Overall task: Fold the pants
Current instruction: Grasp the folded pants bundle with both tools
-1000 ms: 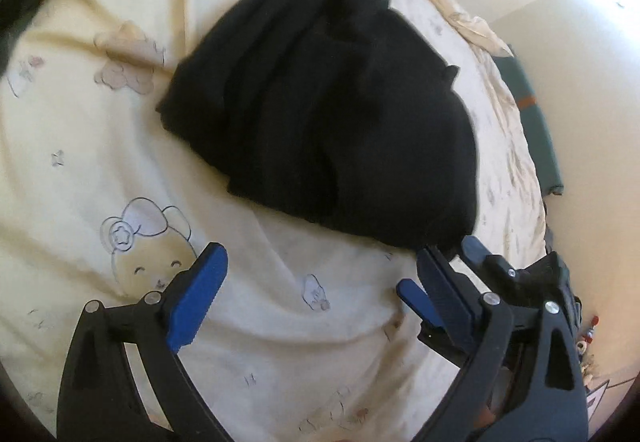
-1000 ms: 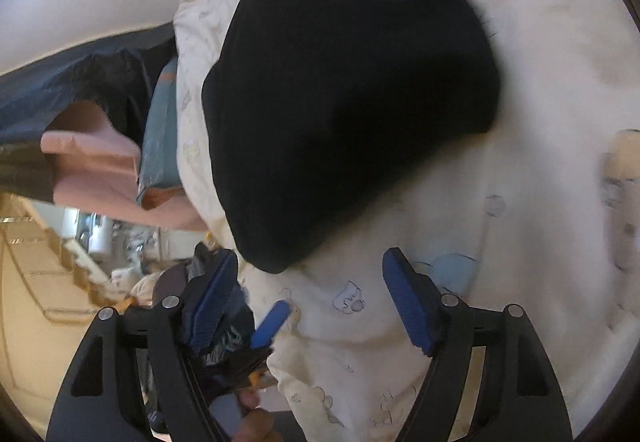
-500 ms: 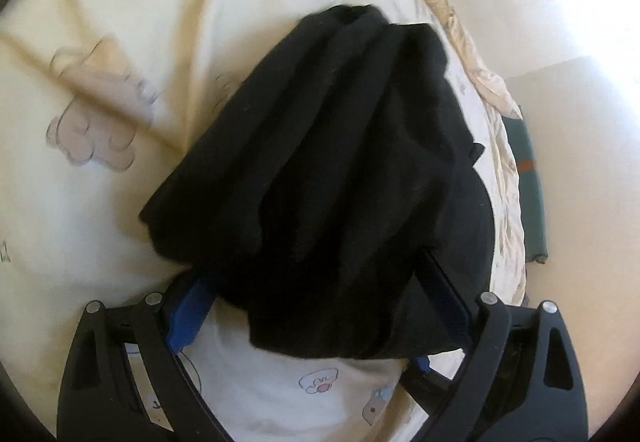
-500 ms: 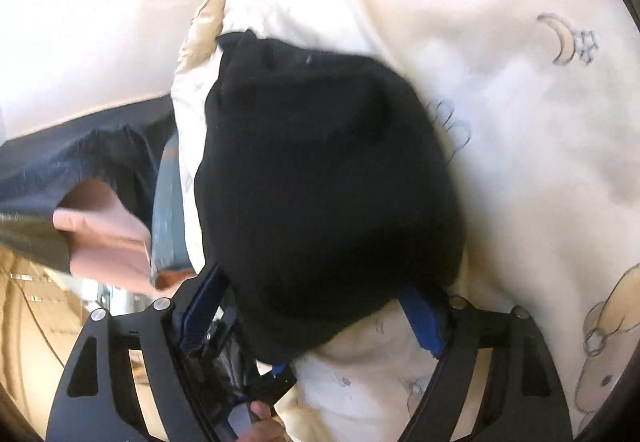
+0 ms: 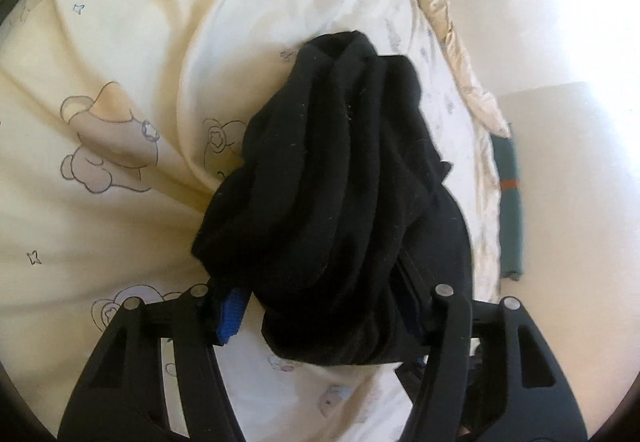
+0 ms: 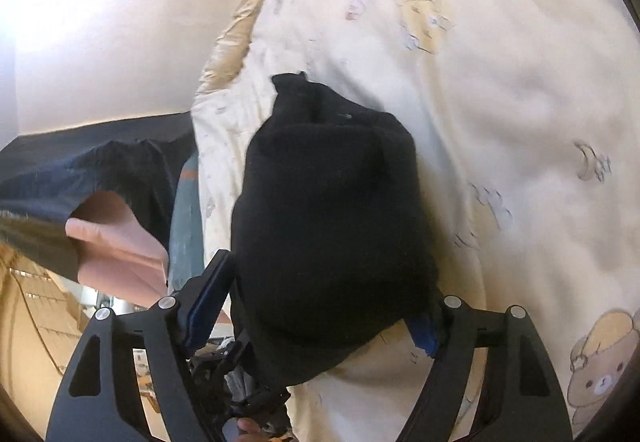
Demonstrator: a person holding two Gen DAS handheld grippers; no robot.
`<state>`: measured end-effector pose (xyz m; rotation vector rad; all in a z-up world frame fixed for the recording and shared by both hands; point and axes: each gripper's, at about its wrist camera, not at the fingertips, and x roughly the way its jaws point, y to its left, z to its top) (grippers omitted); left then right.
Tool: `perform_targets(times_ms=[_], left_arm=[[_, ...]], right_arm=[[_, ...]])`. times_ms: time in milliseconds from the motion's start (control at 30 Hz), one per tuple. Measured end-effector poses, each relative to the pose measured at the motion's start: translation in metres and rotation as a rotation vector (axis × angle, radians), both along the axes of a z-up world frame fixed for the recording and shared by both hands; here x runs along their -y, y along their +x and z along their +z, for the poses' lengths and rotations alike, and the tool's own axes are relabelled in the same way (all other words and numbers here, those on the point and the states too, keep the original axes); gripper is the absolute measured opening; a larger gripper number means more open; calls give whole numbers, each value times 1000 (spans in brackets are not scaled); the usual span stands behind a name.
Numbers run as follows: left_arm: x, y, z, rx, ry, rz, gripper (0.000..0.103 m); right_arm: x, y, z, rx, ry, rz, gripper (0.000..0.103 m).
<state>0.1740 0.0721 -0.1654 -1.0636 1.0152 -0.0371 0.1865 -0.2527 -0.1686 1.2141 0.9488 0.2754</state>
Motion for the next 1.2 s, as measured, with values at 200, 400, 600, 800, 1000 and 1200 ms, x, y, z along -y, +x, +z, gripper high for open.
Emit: perform_targets(times_ms=[200, 400, 600, 800, 1000, 1200], left_arm=[[18, 8, 2, 21, 72, -62, 76], [34, 20, 21, 99, 148, -119, 91], [27, 48, -25, -105, 148, -85, 74], [23, 34, 8, -15, 206, -131, 27], [5, -1, 38, 27, 132, -97, 22], [11, -53, 66, 19, 151, -128, 22]], right_arm=[[-5, 16, -42, -107, 19, 41, 81], [1, 25, -10, 5, 81, 13, 80], [-14, 31, -46, -121, -52, 100, 71], [-23, 30, 4, 67, -143, 155, 40], [-29, -2, 39, 76, -134, 145, 39], [-24, -59, 54, 21, -96, 117, 39]])
